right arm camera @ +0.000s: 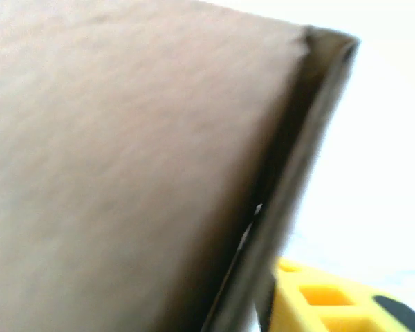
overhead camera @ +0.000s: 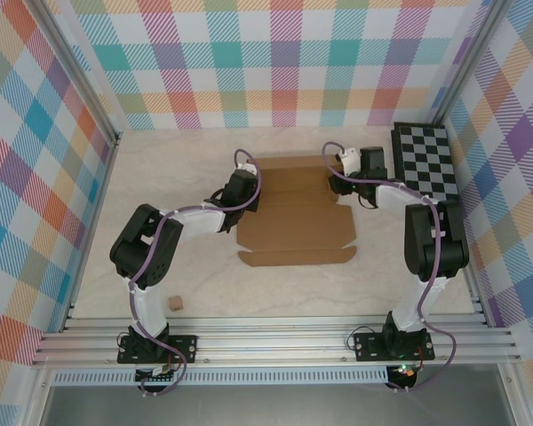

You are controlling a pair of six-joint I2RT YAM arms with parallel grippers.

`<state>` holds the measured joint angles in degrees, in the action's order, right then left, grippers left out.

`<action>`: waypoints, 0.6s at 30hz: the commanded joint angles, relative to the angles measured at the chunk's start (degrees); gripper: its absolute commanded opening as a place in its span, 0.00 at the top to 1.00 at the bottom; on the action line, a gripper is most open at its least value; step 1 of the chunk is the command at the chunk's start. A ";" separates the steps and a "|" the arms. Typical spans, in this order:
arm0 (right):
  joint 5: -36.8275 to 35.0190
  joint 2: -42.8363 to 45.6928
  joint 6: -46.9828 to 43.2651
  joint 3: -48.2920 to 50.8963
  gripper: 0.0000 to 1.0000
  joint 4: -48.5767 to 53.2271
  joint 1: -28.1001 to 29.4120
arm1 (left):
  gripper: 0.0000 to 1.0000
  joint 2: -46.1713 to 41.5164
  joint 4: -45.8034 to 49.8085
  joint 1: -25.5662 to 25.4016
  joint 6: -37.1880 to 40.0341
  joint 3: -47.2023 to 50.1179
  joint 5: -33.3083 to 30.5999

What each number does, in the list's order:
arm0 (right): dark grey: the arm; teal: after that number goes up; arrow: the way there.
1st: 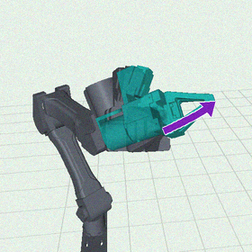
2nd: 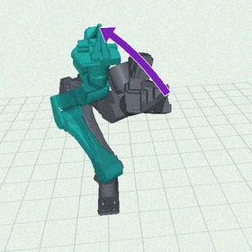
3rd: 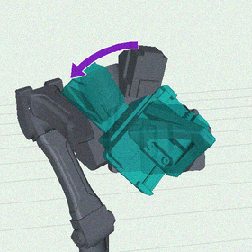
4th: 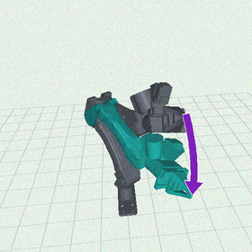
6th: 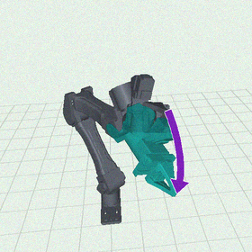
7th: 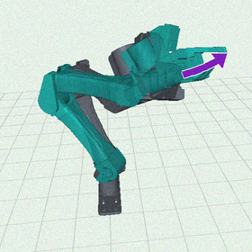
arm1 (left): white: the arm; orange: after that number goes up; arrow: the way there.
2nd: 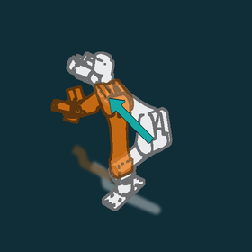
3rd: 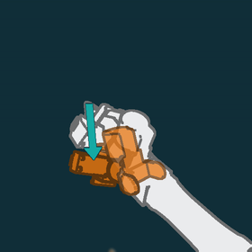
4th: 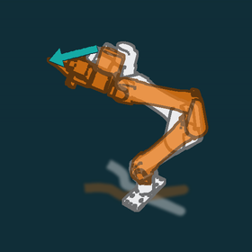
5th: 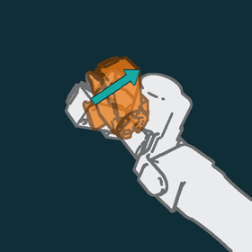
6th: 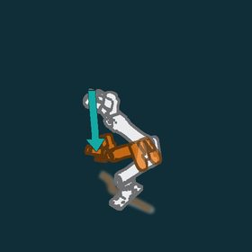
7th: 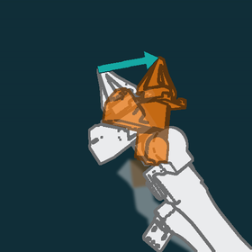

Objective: Fold the paper box

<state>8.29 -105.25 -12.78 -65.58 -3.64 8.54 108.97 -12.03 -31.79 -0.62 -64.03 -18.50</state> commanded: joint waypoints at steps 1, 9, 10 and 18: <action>-7.99 2.20 6.66 -0.98 0.70 -5.19 1.72 | 1.00 -0.77 4.64 -0.62 -0.58 -0.69 1.98; -37.59 1.75 15.15 -0.16 1.00 -0.88 10.11 | 1.00 0.77 11.36 -1.19 -6.26 -5.05 -1.20; -39.27 1.84 16.62 -0.29 1.00 0.20 10.29 | 1.00 0.97 12.21 -1.26 -6.89 -5.60 -1.39; -43.35 1.27 28.50 -4.46 1.00 13.89 10.36 | 1.00 1.42 14.42 -1.26 -8.83 -7.34 -2.81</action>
<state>-27.24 -105.25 9.89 -68.38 3.86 19.40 109.34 -1.19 -32.91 -8.34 -69.76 -19.77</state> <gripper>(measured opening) 0.074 0.072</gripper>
